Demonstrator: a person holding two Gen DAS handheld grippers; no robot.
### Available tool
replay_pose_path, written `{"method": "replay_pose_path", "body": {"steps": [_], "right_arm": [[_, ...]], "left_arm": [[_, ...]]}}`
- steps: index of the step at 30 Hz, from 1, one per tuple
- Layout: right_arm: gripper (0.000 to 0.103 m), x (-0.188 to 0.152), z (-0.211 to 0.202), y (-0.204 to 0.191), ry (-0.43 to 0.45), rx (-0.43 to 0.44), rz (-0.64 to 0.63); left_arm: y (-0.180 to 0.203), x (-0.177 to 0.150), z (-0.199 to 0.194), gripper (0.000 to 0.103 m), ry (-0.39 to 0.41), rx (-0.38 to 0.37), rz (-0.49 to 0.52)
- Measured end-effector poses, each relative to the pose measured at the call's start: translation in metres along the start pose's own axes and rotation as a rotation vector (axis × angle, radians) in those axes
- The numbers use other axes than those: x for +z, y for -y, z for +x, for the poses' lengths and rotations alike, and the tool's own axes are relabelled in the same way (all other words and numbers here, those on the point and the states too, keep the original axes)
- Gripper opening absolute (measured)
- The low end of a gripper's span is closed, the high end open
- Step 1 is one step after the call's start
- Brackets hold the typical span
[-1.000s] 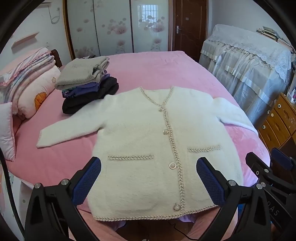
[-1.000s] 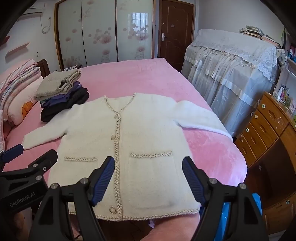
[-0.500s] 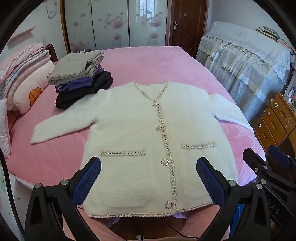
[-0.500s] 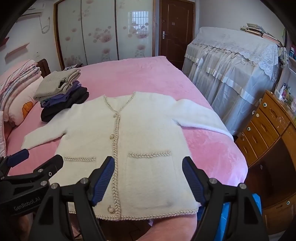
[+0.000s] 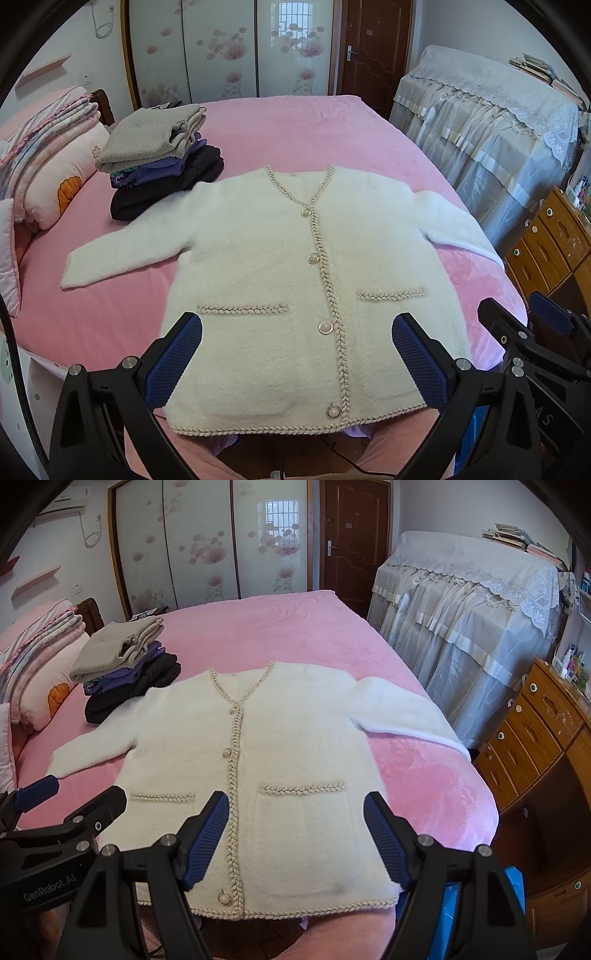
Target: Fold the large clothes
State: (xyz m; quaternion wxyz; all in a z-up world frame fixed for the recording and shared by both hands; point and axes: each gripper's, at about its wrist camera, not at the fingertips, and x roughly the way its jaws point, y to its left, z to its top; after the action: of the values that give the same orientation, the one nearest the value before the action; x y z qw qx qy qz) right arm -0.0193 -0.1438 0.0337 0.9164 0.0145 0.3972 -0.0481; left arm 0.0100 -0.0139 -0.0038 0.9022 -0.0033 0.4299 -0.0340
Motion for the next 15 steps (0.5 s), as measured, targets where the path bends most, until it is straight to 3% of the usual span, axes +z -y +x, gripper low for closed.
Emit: {"method": "replay_pose_path", "body": {"steps": [15], "right_arm": [[0.076,-0.0019,0.0001,0.0007,-0.006,0.003,0.007]], "left_arm": [[0.0021,-0.0001,-0.0020,0.102,-0.002,-0.008,0.011]]}}
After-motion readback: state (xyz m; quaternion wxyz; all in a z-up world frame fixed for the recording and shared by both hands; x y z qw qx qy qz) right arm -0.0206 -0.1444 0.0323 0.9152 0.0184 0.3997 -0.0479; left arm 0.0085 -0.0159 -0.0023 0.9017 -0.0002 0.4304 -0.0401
